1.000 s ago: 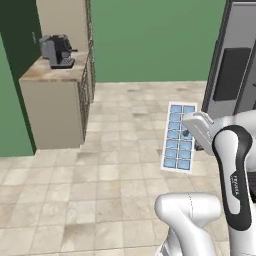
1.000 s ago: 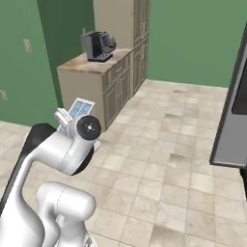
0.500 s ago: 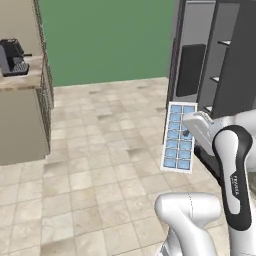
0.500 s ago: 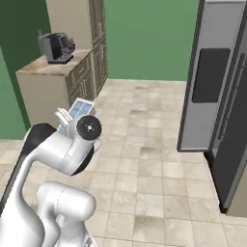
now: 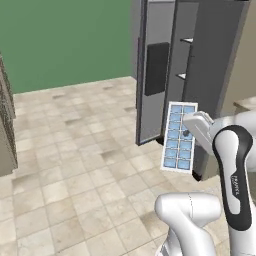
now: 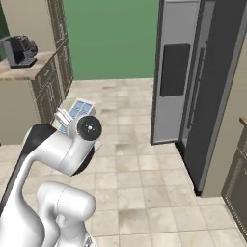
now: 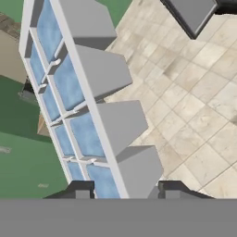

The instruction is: The ice cube tray has been filled with water. Take the tray and place it in the freezer to make ice. Close the freezer door after placing the tray.

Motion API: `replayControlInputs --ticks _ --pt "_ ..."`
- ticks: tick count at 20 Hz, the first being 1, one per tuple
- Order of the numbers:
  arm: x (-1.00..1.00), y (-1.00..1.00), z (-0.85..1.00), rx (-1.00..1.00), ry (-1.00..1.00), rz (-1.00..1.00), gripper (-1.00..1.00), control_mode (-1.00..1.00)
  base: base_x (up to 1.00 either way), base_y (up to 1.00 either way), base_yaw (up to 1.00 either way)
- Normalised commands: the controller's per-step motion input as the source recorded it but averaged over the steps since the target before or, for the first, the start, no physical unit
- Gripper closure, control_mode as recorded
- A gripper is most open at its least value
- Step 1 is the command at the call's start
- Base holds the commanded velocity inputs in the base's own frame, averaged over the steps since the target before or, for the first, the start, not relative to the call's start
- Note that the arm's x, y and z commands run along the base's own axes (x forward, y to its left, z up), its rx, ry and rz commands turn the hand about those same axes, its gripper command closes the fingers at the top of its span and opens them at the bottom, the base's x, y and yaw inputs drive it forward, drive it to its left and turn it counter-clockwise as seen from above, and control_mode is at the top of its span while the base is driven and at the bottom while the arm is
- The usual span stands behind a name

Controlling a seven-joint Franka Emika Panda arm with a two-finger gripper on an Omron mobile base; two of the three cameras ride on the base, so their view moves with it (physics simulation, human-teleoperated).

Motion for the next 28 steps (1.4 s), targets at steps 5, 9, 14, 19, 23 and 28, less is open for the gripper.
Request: replayControlInputs --ticks 5,9,14,19,23,28 --pt "0.00 0.00 0.00 0.00 0.00 0.00 1.00 1.00 0.11 0.00 -0.31" --pt "0.00 0.00 0.00 0.00 0.00 0.00 1.00 1.00 0.14 0.01 -0.31" --pt "0.00 0.00 0.00 0.00 0.00 0.00 1.00 1.00 0.31 0.02 -0.31" --pt "0.00 0.00 0.00 0.00 0.00 0.00 1.00 1.00 0.68 0.06 -0.28" --pt "0.00 0.00 0.00 0.00 0.00 0.00 1.00 1.00 0.95 0.05 -0.24" --pt "0.00 0.00 0.00 0.00 0.00 0.00 1.00 1.00 0.97 0.06 -0.23"
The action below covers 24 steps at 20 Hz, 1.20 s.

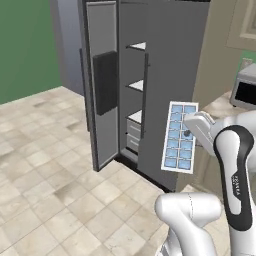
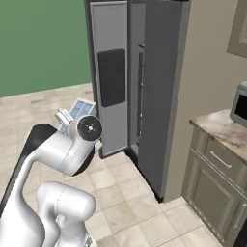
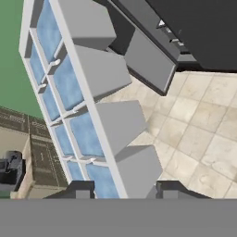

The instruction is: The ice cube tray has been filled with water. Take the tray and place it in the freezer to make ice. Close the freezer door after placing the tray.

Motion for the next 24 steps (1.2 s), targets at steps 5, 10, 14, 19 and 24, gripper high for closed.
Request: replayControlInputs --ticks 5,10,14,19,24 --pt "0.00 0.00 0.00 0.00 0.00 0.00 1.00 1.00 0.86 0.03 -0.22" --pt "0.00 0.00 0.00 0.00 0.00 0.00 1.00 1.00 0.77 0.04 -0.22" --pt "0.00 0.00 0.00 0.00 0.00 0.00 1.00 1.00 0.66 0.09 -0.21" --pt "0.00 0.00 0.00 0.00 0.00 0.00 1.00 1.00 0.60 0.16 -0.20" --pt "0.00 0.00 0.00 0.00 0.00 0.00 1.00 1.00 0.57 0.18 -0.19"
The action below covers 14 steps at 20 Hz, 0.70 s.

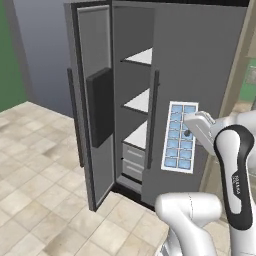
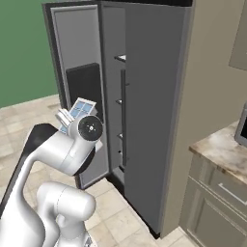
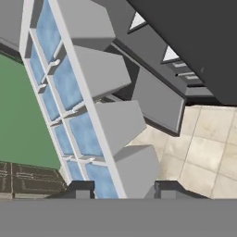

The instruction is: The ice cube tray has been filled with water. Take the tray and place it in the freezer to make ice. Close the freezer door after placing the tray.

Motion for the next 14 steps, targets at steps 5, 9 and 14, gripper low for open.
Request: replayControlInputs --ticks 5,9,14 --pt "0.00 0.00 0.00 0.00 0.00 0.00 1.00 1.00 0.55 0.18 -0.19" --pt "0.00 0.00 0.00 0.00 0.00 0.00 1.00 1.00 0.59 0.15 -0.17" --pt "0.00 0.00 0.00 0.00 0.00 0.00 1.00 1.00 0.57 0.13 -0.17"
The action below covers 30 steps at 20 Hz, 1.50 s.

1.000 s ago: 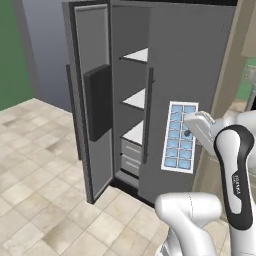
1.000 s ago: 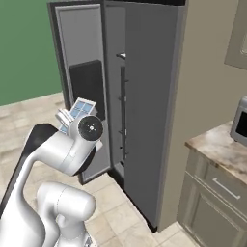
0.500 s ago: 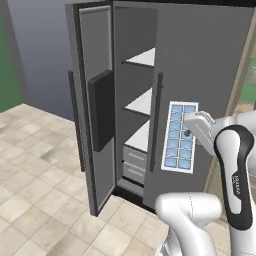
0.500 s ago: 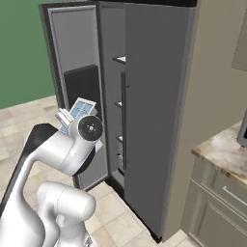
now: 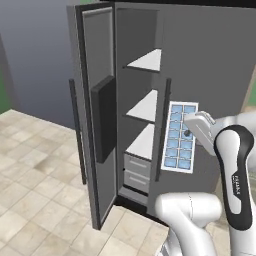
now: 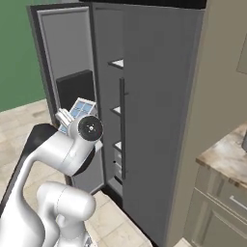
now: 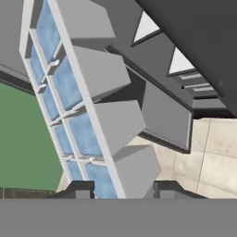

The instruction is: The ice cube tray has been filled with water. Take the tray and place it in the freezer to make ice. Close the freezer door after placing the tray.

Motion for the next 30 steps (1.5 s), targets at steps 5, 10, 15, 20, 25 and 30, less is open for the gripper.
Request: replayControlInputs --ticks 5,10,15,20,25,30 --pt "0.00 0.00 0.00 0.00 0.00 0.00 1.00 1.00 0.57 0.09 -0.16" --pt "0.00 0.00 0.00 0.00 0.00 0.00 1.00 1.00 0.56 0.18 -0.15" --pt "0.00 0.00 0.00 0.00 0.00 0.00 1.00 1.00 0.54 0.27 -0.15" --pt "0.00 0.00 0.00 0.00 0.00 0.00 1.00 1.00 0.47 0.31 -0.14" --pt "0.00 0.00 0.00 0.00 0.00 0.00 1.00 1.00 0.39 0.11 -0.13" --pt "0.00 0.00 0.00 0.00 0.00 0.00 1.00 1.00 0.33 0.00 -0.13"
